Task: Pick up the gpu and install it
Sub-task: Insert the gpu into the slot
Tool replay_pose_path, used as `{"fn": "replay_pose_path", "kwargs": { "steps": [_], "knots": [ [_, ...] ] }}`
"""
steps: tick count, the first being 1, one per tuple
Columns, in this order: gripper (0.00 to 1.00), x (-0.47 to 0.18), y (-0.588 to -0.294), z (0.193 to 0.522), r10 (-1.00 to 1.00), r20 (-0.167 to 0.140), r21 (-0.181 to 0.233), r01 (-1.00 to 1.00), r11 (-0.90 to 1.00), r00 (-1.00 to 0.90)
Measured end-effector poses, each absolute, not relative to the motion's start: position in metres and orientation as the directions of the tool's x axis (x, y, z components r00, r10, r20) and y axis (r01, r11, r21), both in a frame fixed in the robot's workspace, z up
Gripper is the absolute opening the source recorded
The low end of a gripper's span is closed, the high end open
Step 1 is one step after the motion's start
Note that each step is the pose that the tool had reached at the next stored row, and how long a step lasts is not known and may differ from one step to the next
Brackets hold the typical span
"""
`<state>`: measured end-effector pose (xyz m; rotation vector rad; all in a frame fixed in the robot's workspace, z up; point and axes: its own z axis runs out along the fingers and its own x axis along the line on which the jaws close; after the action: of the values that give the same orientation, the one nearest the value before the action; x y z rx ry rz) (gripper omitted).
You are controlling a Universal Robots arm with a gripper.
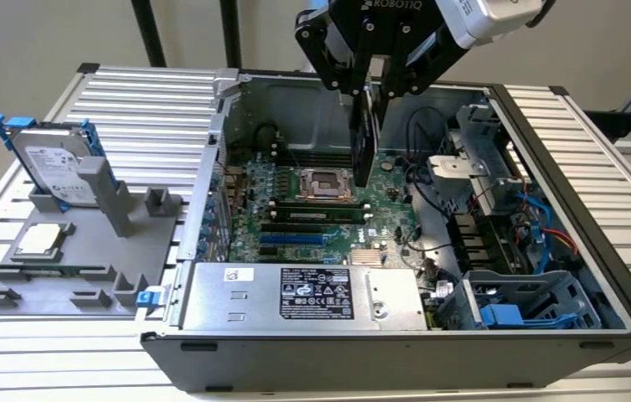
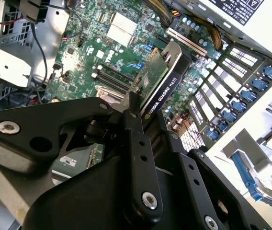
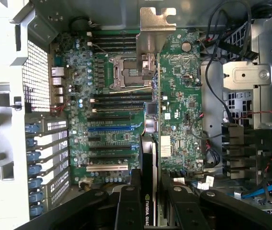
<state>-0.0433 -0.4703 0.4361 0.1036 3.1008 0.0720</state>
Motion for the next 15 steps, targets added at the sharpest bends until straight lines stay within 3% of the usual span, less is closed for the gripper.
{"fn": "replay_pose_path", "kwargs": {
  "steps": [15],
  "knots": [
    [0.00,-0.0431,-0.4703,0.4361,0.056,-0.037,0.048,0.054,0.997,-0.998]
  ]
}}
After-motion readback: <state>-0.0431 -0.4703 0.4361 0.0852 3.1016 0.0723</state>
